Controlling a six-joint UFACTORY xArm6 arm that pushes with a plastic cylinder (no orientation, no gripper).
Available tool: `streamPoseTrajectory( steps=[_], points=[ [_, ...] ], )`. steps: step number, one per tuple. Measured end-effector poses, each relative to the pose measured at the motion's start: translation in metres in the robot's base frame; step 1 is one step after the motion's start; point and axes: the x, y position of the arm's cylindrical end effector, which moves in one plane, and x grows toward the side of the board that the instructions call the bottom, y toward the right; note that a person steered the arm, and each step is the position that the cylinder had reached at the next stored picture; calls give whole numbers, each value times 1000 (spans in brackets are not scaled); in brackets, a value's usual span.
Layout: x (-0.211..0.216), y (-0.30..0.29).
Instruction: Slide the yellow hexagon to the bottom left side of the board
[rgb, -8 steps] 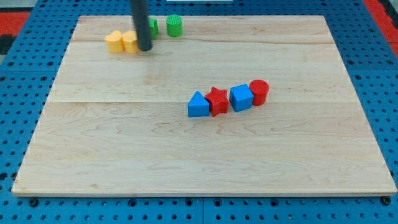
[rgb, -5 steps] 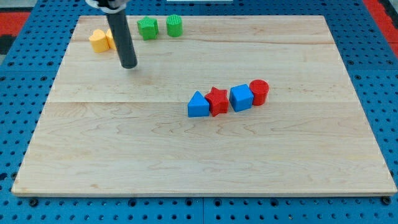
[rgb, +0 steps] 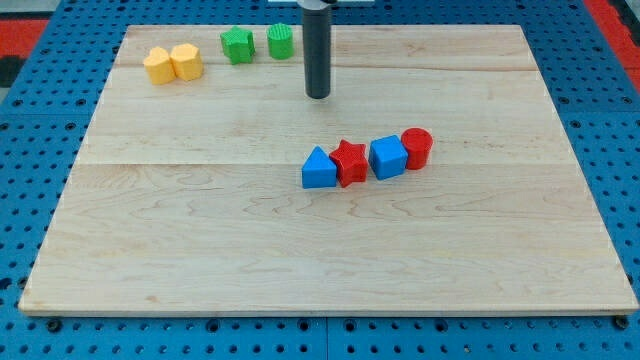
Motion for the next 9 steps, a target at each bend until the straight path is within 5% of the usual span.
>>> streamPoseTrajectory(
  steps=[4, 5, 6, 7, 8, 9],
  points=[
    [-12, 55],
    [21, 55],
    [70, 18],
    [79, -79],
    [72, -189],
    [10, -249]
  ],
)
